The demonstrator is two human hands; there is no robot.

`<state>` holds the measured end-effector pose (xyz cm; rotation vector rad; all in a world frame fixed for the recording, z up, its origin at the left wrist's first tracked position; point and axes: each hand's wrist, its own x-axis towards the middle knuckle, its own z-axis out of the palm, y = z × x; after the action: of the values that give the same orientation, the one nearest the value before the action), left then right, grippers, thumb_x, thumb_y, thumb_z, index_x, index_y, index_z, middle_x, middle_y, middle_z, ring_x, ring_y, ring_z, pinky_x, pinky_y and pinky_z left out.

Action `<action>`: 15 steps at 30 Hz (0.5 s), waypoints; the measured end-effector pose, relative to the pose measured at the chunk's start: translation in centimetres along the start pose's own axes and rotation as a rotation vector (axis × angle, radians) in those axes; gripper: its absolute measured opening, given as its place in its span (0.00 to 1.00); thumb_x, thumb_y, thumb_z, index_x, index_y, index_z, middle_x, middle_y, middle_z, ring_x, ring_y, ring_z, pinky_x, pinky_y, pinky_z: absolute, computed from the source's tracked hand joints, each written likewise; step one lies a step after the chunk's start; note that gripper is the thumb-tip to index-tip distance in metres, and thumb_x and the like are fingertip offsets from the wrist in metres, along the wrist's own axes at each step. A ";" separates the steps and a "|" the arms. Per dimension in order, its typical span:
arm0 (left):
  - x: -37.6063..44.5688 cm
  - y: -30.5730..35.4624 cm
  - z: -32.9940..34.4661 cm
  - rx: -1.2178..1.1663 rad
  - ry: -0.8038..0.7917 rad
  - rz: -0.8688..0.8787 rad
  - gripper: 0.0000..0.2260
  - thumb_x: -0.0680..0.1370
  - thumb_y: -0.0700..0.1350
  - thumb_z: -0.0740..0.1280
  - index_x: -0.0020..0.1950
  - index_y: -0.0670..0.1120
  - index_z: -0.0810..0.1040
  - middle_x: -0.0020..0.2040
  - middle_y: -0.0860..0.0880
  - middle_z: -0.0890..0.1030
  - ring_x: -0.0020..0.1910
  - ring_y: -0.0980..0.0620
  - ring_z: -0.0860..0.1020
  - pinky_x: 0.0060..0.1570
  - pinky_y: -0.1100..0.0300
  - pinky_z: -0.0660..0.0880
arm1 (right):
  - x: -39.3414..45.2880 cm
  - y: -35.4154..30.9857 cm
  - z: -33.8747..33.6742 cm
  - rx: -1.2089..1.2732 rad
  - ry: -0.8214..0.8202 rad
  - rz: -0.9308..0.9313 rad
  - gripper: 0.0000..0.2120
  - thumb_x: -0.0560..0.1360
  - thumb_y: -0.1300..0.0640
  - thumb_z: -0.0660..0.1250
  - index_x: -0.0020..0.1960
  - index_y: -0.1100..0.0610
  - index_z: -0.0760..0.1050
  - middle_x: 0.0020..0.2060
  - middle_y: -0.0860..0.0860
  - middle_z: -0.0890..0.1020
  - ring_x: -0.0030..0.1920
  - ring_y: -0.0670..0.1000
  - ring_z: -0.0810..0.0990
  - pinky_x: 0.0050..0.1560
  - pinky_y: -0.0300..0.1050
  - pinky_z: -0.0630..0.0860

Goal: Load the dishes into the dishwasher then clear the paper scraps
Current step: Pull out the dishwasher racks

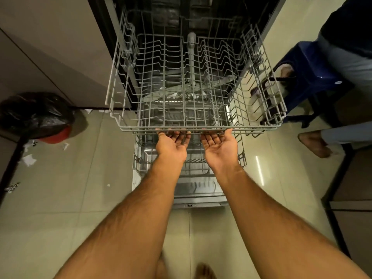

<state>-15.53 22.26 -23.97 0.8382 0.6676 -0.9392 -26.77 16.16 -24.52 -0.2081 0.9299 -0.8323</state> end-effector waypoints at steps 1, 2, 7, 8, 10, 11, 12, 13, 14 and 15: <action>-0.3 -0.3 -0.2 0.001 0.004 0.002 0.18 0.86 0.52 0.53 0.45 0.43 0.73 0.42 0.43 0.77 0.42 0.45 0.77 0.47 0.45 0.77 | -0.3 0.0 -0.3 -0.003 0.006 0.004 0.19 0.83 0.45 0.60 0.59 0.60 0.77 0.49 0.57 0.83 0.55 0.58 0.82 0.64 0.54 0.78; -0.6 -0.5 -0.5 -0.003 0.008 0.005 0.19 0.86 0.52 0.53 0.46 0.42 0.73 0.42 0.43 0.77 0.43 0.45 0.77 0.49 0.44 0.77 | -0.6 0.0 -0.6 -0.005 0.008 0.008 0.18 0.84 0.46 0.60 0.58 0.60 0.77 0.48 0.57 0.83 0.55 0.58 0.82 0.64 0.54 0.79; -2.1 -1.2 -1.5 -0.024 0.007 0.015 0.18 0.86 0.52 0.52 0.47 0.41 0.73 0.44 0.43 0.77 0.43 0.45 0.77 0.54 0.44 0.76 | -1.9 0.0 -1.6 0.011 0.005 0.019 0.18 0.83 0.46 0.60 0.56 0.61 0.76 0.46 0.57 0.83 0.54 0.58 0.81 0.67 0.55 0.76; -2.3 -1.2 -1.7 -0.027 0.009 0.011 0.18 0.86 0.52 0.52 0.48 0.41 0.74 0.44 0.42 0.77 0.44 0.44 0.77 0.54 0.44 0.76 | -2.1 0.0 -1.7 0.003 0.006 0.019 0.18 0.83 0.46 0.60 0.56 0.61 0.76 0.46 0.57 0.83 0.55 0.58 0.81 0.68 0.55 0.76; -2.7 -1.4 -1.8 -0.035 0.007 0.010 0.19 0.86 0.52 0.52 0.48 0.40 0.73 0.45 0.42 0.77 0.45 0.44 0.77 0.56 0.43 0.75 | -2.4 -0.1 -1.9 -0.006 0.009 0.020 0.18 0.83 0.45 0.60 0.56 0.61 0.76 0.47 0.57 0.83 0.55 0.58 0.81 0.68 0.55 0.76; -2.8 -1.5 -1.9 -0.038 0.004 0.008 0.19 0.86 0.52 0.52 0.48 0.40 0.73 0.45 0.42 0.77 0.45 0.44 0.77 0.56 0.43 0.75 | -2.5 -0.2 -2.0 -0.005 0.012 0.022 0.18 0.83 0.45 0.60 0.56 0.61 0.76 0.47 0.57 0.83 0.56 0.58 0.81 0.68 0.55 0.76; -3.0 -1.5 -2.0 -0.037 0.003 0.005 0.19 0.86 0.52 0.52 0.48 0.40 0.73 0.45 0.42 0.77 0.45 0.44 0.77 0.56 0.43 0.75 | -2.7 -0.3 -2.1 -0.003 0.015 0.024 0.18 0.84 0.45 0.60 0.56 0.60 0.76 0.47 0.57 0.82 0.56 0.58 0.81 0.68 0.55 0.76; -3.1 -1.6 -2.1 -0.034 0.005 0.003 0.19 0.87 0.51 0.52 0.48 0.40 0.73 0.45 0.42 0.77 0.44 0.44 0.77 0.57 0.43 0.75 | -2.9 -0.3 -2.2 -0.001 0.016 0.026 0.18 0.84 0.45 0.59 0.55 0.60 0.76 0.47 0.57 0.82 0.56 0.58 0.80 0.68 0.55 0.75; -3.2 -1.7 -2.2 -0.031 0.006 0.004 0.19 0.87 0.51 0.52 0.48 0.40 0.74 0.45 0.42 0.78 0.44 0.44 0.77 0.56 0.43 0.75 | -3.2 -0.3 -2.2 -0.004 0.017 0.029 0.18 0.84 0.46 0.59 0.55 0.60 0.76 0.47 0.57 0.82 0.56 0.58 0.80 0.69 0.55 0.75; -3.3 -1.7 -2.4 -0.029 0.006 0.006 0.18 0.86 0.52 0.52 0.48 0.41 0.74 0.45 0.42 0.78 0.44 0.44 0.77 0.56 0.44 0.76 | -3.6 -0.2 -2.2 -0.009 0.019 0.033 0.18 0.85 0.46 0.58 0.54 0.60 0.76 0.47 0.57 0.82 0.56 0.58 0.80 0.68 0.55 0.75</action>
<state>-18.80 25.16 -23.12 0.8178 0.6819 -0.9196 -29.77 18.94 -23.53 -0.1925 0.9524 -0.8015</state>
